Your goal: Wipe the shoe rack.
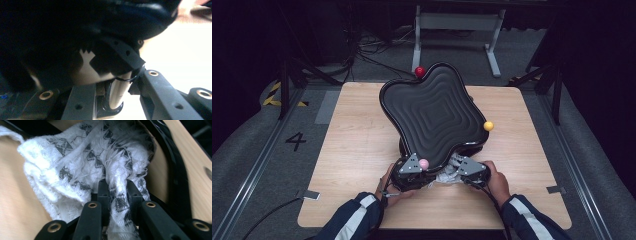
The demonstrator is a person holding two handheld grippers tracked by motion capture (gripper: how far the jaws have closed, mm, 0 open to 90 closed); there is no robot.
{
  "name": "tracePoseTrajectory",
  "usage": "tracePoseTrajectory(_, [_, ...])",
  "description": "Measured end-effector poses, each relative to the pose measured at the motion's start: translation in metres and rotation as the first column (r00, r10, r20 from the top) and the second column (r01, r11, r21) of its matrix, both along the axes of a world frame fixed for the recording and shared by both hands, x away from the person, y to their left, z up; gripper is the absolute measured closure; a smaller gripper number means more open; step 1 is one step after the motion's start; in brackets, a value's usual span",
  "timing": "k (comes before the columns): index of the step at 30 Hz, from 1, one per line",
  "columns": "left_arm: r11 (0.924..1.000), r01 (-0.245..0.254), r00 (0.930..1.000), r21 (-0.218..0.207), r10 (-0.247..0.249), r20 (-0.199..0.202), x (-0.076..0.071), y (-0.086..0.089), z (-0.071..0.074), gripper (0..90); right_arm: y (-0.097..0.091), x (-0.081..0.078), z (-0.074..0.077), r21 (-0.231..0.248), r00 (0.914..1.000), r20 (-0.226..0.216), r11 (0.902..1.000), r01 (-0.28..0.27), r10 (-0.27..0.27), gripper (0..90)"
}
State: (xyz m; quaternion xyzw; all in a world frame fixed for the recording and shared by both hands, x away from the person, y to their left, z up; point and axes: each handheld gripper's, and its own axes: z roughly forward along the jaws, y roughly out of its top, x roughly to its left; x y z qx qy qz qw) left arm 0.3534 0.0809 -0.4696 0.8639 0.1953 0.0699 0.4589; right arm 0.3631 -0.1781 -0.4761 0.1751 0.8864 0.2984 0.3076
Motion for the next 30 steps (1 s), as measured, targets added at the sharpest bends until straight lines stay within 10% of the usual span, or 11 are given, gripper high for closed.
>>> tracePoseTrajectory(12, [1.0000,0.000,1.0000,0.008,0.000,0.002,-0.001,0.000,0.000,73.9,-0.049,0.031,-0.002,0.004,0.9775,0.002,0.9775,0.211,-0.211,78.1])
tracePoseTrajectory(30, [0.9999,-0.005,0.9999,0.013,0.005,0.014,-0.002,-0.001,0.000,73.7,-0.063,0.013,0.016,0.043,0.9820,-0.035,0.9814,0.187,-0.186,78.8])
